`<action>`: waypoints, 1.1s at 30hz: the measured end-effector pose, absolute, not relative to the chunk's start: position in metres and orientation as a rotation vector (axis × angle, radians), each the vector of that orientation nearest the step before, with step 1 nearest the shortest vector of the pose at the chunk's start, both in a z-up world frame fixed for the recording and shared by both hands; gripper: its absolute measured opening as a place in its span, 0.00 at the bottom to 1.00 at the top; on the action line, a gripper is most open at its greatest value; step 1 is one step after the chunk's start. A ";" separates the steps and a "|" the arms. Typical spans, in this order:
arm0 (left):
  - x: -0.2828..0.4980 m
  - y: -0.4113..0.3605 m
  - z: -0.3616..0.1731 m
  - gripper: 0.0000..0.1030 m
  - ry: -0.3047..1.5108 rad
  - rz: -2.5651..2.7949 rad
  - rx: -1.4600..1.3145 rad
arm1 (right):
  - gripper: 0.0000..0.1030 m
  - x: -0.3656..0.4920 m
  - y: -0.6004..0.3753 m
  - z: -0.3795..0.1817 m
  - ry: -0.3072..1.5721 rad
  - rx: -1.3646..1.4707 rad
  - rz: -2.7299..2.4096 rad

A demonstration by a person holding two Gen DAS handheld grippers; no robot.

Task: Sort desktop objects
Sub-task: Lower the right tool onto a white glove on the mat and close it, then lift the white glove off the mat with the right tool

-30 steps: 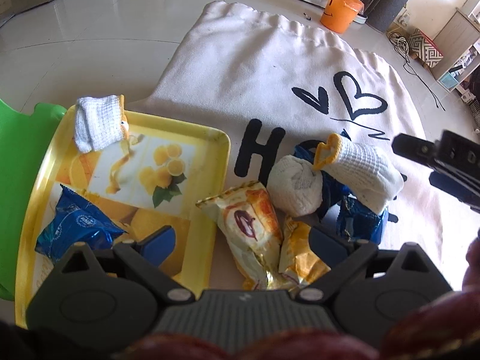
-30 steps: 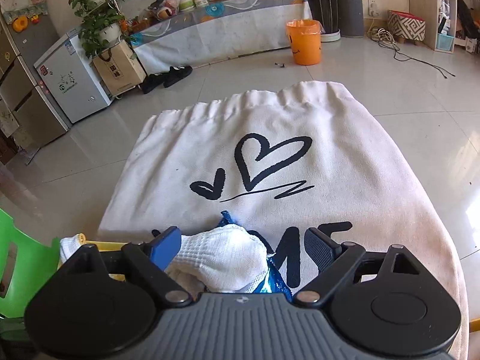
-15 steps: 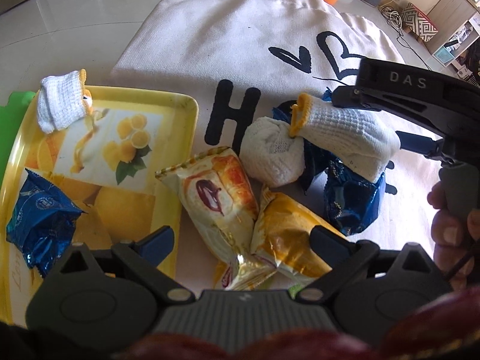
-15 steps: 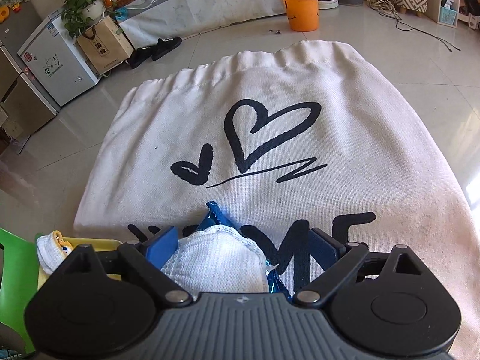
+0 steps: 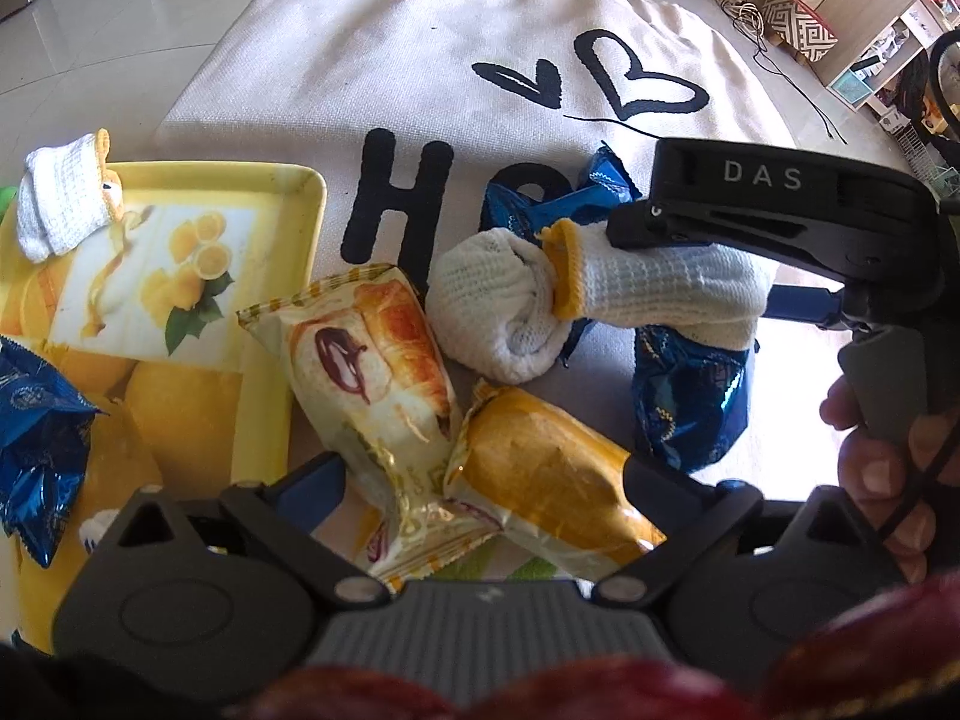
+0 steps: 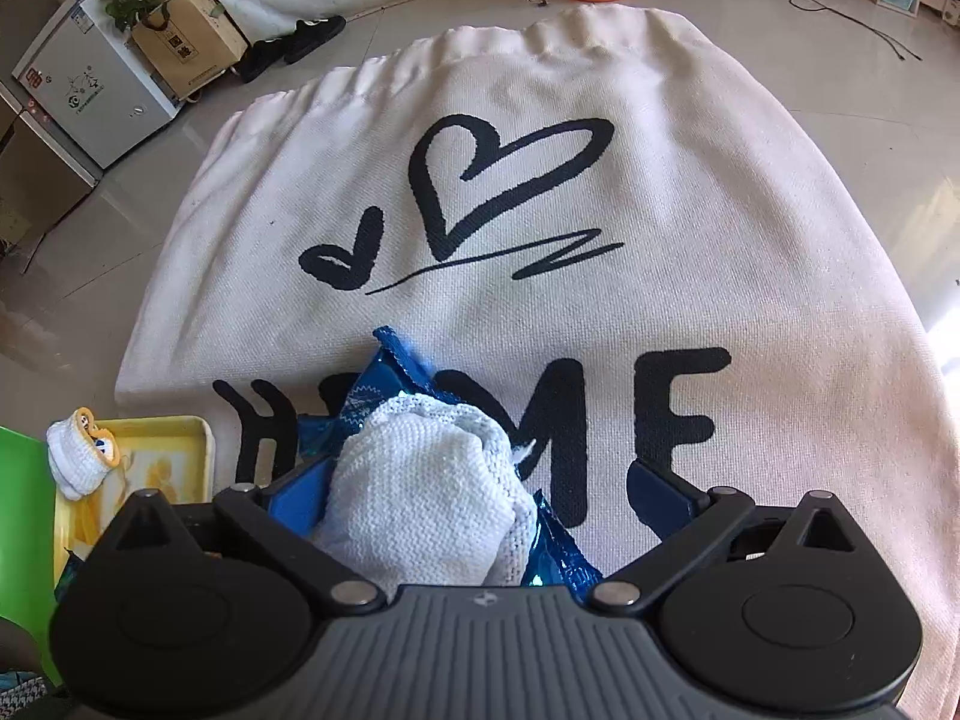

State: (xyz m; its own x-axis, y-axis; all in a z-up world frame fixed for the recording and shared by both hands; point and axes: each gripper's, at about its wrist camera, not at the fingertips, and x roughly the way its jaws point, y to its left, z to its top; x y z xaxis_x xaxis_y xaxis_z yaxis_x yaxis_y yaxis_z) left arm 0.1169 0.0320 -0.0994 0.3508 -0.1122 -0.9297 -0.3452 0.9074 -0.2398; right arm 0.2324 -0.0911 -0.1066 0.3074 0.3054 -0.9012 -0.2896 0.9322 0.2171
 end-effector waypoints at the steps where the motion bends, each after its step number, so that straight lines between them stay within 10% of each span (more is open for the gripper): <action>1: 0.117 0.031 -0.099 0.99 1.212 0.151 -0.436 | 0.99 0.231 -0.093 -0.107 1.197 0.008 0.388; 33: 0.105 -0.033 -0.102 0.99 1.194 0.005 -0.332 | 0.98 0.225 -0.158 -0.090 1.230 -0.010 0.298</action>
